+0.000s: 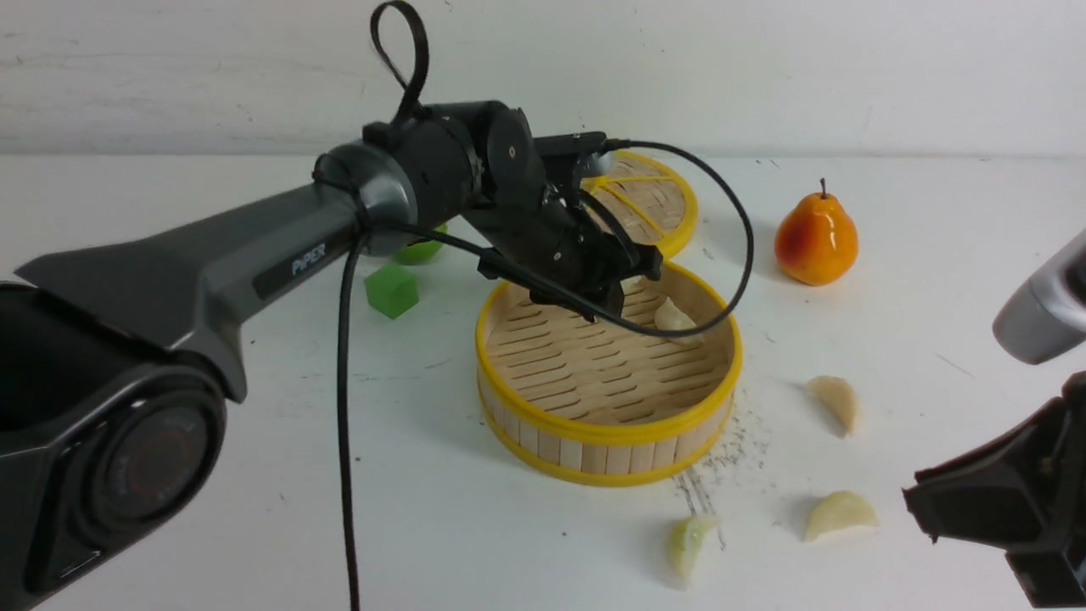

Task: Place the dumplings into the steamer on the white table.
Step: 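Place the dumpling into the bamboo steamer basket with the left gripper, then reach for and grasp a dumpling lying on the table beside the steamer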

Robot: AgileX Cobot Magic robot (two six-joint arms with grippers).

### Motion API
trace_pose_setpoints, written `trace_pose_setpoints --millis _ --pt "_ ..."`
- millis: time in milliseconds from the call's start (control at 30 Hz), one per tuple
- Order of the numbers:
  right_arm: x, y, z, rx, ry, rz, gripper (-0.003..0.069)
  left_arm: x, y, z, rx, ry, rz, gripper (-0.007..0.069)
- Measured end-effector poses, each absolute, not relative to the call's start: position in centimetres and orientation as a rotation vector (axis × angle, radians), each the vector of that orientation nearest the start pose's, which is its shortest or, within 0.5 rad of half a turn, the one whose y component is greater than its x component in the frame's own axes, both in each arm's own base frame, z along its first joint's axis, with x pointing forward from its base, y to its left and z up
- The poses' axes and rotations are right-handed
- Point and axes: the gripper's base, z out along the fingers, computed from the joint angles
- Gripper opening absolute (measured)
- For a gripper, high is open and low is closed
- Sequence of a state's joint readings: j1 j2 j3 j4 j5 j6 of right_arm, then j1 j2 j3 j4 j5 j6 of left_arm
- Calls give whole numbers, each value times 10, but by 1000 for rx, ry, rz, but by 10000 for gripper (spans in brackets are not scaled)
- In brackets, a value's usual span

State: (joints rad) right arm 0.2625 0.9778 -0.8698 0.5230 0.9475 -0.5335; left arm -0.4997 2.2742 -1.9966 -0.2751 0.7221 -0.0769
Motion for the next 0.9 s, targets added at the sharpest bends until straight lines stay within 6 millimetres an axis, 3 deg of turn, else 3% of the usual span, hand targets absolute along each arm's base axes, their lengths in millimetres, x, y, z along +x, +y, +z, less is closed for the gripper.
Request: trace_pose_setpoints --millis 233,367,467,500,567,600,667,733,833,900 --pt "161 81 330 -745 2323 532 104 454 -263 199 369 2500 -497 218" --pt "163 81 331 -733 2308 525 104 451 -261 205 394 2522 -475 378" --pt "163 81 331 -730 2305 523 104 444 -256 224 444 2558 -431 468" --pt "163 81 331 -731 2306 524 106 439 -252 245 477 2573 -399 501" --pt "163 81 331 -731 2306 524 106 433 -247 265 507 2588 -363 512" --pt "163 81 331 -730 2306 525 106 424 -241 292 532 2574 -340 512" --pt "163 82 331 -728 2307 532 106 409 -232 329 569 2554 -317 487" --pt "165 83 331 -726 2313 546 106 394 -224 359 583 2515 -322 444" --pt "170 91 337 -771 2317 576 97 359 -204 411 577 2430 -342 307" --pt "173 99 341 -814 2321 601 78 341 -195 425 575 2415 -348 211"
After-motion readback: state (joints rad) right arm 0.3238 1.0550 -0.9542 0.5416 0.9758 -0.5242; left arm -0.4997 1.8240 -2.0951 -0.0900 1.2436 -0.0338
